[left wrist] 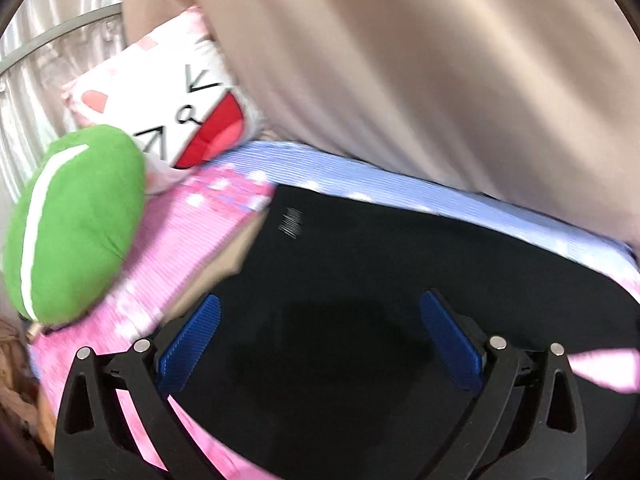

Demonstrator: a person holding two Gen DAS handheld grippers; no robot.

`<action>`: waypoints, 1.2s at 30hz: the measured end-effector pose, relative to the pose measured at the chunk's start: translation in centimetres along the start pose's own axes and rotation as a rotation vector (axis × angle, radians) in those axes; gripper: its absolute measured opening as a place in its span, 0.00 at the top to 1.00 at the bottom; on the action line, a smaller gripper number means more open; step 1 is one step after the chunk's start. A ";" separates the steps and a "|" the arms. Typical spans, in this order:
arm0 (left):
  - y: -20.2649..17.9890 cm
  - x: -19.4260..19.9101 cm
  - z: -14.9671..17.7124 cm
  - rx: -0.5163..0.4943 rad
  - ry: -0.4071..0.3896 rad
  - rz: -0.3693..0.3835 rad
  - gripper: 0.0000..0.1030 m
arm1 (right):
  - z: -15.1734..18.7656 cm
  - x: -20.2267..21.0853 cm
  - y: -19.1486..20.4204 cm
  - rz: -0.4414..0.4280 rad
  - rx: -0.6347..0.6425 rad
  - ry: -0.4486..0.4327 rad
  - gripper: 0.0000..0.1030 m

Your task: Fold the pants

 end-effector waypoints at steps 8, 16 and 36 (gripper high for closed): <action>2.7 -13.0 -6.5 0.053 0.112 -0.075 0.05 | -0.1 -1.2 -0.1 -0.021 -0.029 0.005 0.78; 3.7 -24.0 -8.0 0.114 0.199 -0.114 0.08 | 0.4 -0.4 0.9 0.020 -0.010 -0.010 0.87; 6.8 -13.8 -9.3 0.080 0.219 0.107 0.75 | 2.2 10.6 2.7 0.001 0.033 -0.167 0.90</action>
Point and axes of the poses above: each gripper's, at about its wrist camera, not at the fingertips, and x roughly against the way its jaws point, y to its left, z to its underside, the point moved 8 cm from there along -x, roughly the way its jaws point, and after that the axes turned 8 degrees about x, right-handed, at the moved point
